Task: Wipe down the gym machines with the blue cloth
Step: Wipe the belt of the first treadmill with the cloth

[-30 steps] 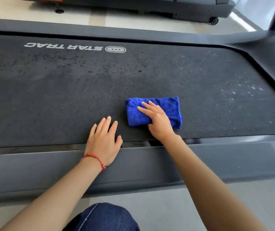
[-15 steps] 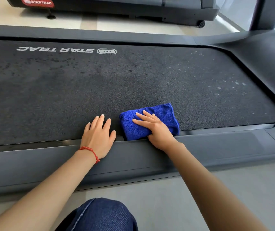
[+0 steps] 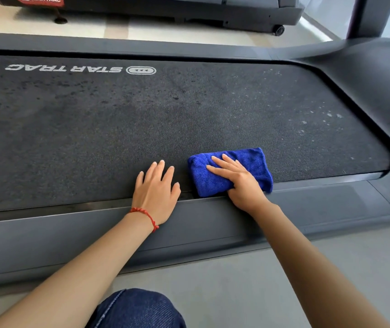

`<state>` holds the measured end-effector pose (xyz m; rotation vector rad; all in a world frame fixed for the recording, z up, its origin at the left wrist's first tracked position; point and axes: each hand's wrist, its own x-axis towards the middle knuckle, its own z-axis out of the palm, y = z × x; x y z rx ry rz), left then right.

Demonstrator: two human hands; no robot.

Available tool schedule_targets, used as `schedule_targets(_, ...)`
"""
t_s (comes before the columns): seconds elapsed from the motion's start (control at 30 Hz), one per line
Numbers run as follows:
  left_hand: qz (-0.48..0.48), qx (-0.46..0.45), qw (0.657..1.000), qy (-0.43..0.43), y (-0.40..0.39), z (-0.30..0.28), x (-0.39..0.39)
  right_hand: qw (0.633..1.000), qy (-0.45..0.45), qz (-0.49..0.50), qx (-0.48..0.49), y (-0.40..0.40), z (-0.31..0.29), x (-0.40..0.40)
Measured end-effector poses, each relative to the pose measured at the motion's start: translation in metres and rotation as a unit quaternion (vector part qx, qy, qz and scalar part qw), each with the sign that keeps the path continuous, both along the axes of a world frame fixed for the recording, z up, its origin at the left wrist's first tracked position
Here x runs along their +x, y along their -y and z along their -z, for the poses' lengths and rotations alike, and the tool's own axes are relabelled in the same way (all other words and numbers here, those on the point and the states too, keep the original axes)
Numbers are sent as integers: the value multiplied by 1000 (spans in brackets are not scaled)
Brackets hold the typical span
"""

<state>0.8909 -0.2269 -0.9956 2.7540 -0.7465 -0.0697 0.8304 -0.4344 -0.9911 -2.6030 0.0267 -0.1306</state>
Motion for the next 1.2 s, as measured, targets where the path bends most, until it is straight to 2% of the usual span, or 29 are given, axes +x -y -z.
schedule_targets(0.3, 7, 20, 999, 28, 3, 9, 1, 1000, 25, 11, -6, 11, 9, 33)
schedule_targets(0.7, 9, 32, 999, 26, 4, 7, 3, 998, 57, 41, -2, 46, 13, 123)
schedule_targets(1.2, -1, 30, 998, 54, 3, 10, 4, 995, 47, 82, -33, 70, 11, 194)
